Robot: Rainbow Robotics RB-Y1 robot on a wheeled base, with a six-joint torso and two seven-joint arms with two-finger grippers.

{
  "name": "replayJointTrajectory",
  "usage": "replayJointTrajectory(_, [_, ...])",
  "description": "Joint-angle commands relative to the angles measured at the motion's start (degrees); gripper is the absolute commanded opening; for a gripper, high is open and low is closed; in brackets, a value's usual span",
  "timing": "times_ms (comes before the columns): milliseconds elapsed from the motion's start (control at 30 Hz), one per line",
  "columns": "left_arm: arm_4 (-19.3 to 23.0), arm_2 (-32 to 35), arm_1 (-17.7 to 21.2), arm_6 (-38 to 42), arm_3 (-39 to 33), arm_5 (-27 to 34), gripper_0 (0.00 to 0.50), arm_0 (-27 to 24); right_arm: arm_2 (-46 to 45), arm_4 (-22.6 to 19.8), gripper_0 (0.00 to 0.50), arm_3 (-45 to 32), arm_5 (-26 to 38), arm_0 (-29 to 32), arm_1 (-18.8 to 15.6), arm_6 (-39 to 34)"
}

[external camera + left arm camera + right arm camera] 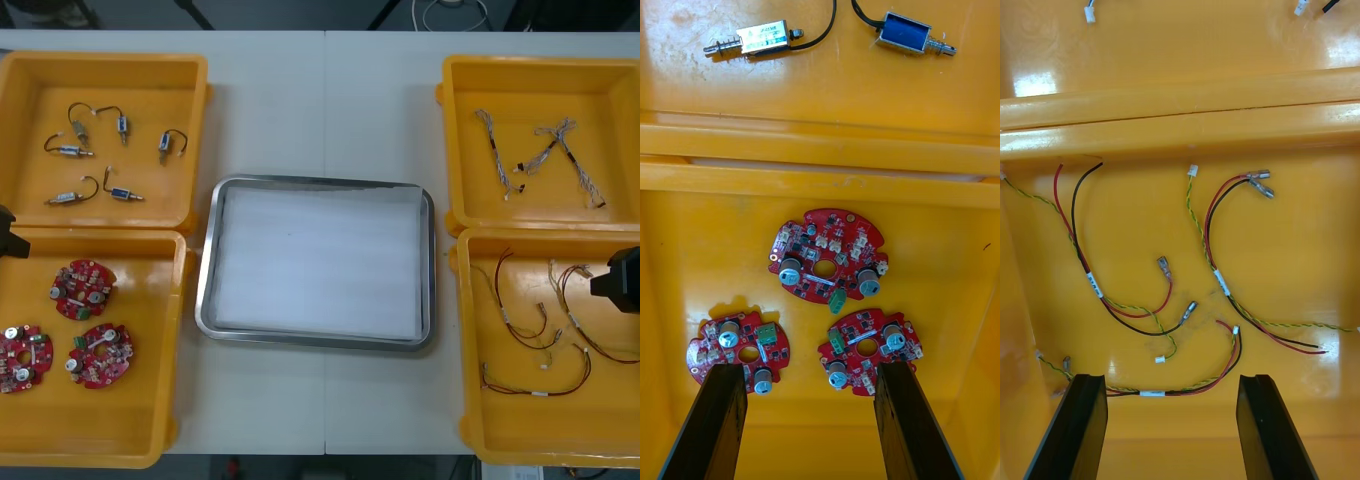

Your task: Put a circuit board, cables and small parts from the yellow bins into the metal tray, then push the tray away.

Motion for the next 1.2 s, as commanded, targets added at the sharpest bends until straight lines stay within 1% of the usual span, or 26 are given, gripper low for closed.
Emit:
replayJointTrajectory(33, [0.3, 1.8, 2.3, -3.9, -1.7, 0.4, 0.5, 1.1, -1.1, -0.4, 0.5, -0.8, 0.2, 0.8, -2.1, -1.0])
replayJointTrajectory(1200, [0.3, 1.8, 2.3, -3.9, -1.7, 0.4, 0.5, 1.1, -1.1, -0.4, 0.5, -0.8, 0.2, 0.8, -2.1, -1.0])
